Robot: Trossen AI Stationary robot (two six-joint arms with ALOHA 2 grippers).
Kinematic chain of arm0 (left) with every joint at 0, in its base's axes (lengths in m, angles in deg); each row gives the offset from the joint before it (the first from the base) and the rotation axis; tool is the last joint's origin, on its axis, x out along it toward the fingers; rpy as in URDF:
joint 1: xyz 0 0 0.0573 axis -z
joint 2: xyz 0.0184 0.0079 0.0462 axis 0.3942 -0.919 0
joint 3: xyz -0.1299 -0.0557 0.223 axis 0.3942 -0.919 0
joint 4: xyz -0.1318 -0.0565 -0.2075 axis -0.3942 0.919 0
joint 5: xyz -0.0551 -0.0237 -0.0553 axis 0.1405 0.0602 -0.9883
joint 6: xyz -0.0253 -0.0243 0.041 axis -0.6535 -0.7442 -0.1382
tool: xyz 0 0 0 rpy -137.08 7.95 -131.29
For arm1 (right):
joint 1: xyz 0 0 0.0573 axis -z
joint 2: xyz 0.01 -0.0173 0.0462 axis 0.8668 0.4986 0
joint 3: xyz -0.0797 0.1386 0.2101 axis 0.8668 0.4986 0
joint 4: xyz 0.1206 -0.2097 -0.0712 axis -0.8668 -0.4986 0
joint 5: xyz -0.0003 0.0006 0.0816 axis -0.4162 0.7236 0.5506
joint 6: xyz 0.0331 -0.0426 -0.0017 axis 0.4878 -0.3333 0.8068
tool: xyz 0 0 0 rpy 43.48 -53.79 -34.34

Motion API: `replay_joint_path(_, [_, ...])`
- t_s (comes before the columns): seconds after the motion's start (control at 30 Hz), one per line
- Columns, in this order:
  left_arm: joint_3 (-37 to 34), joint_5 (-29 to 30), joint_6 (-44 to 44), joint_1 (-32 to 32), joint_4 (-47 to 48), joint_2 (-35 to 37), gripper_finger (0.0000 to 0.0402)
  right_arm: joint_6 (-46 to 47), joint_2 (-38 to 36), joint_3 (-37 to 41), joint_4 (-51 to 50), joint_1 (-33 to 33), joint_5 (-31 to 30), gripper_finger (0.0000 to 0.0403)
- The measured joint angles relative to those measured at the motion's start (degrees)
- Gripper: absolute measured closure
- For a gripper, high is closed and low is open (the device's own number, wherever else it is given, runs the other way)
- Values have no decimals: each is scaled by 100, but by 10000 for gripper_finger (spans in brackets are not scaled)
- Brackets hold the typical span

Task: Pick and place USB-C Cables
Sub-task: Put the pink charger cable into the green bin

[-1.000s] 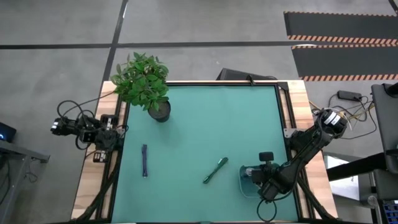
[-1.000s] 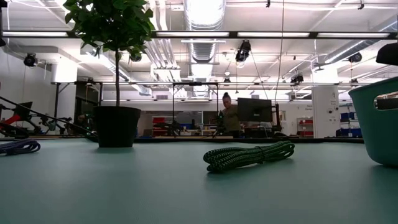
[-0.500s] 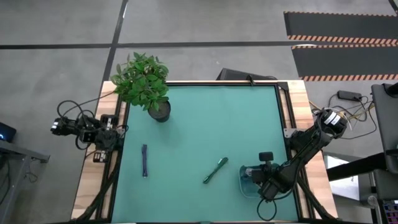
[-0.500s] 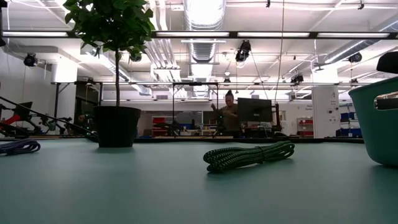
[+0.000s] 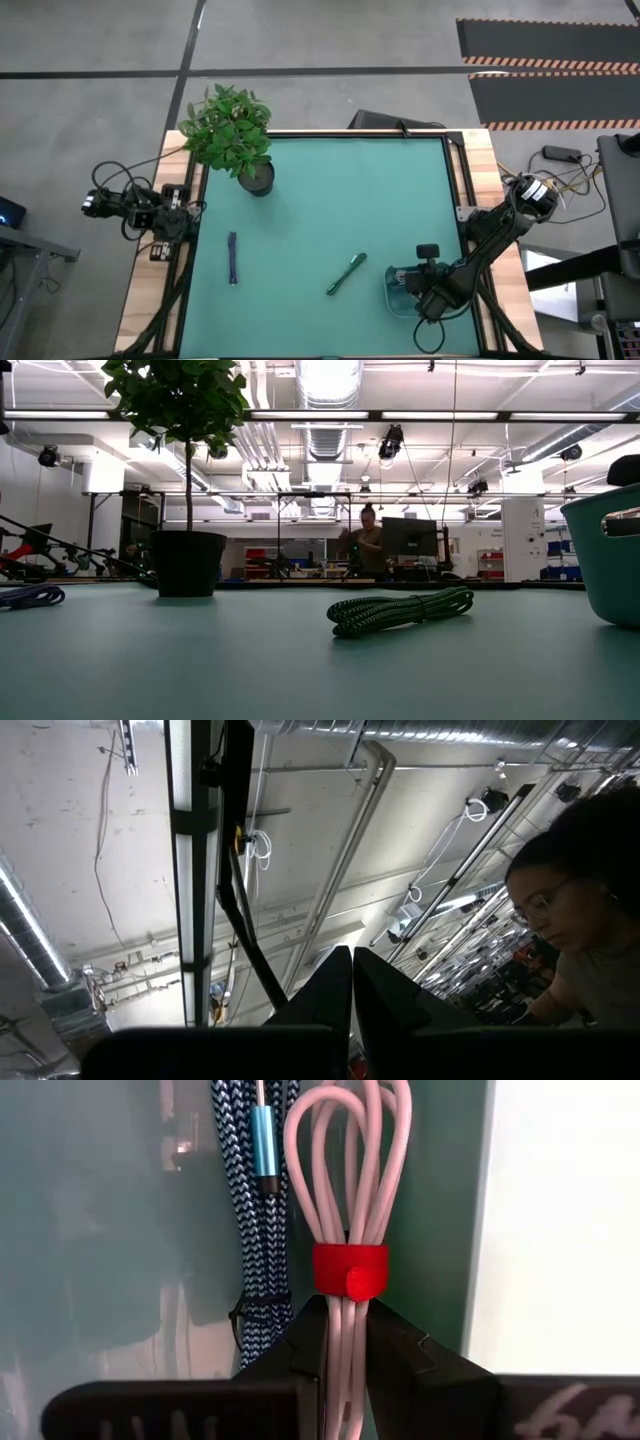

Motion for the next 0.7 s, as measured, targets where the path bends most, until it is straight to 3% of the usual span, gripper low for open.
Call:
replay_joint_path(0.47, [0,1,0,-1,0,-1,402,9,0,23,62,0,24,368])
replay_joint_path(0.7, [0,0,1,-2,-1,-2,402,17,0,23,85,0,26,336])
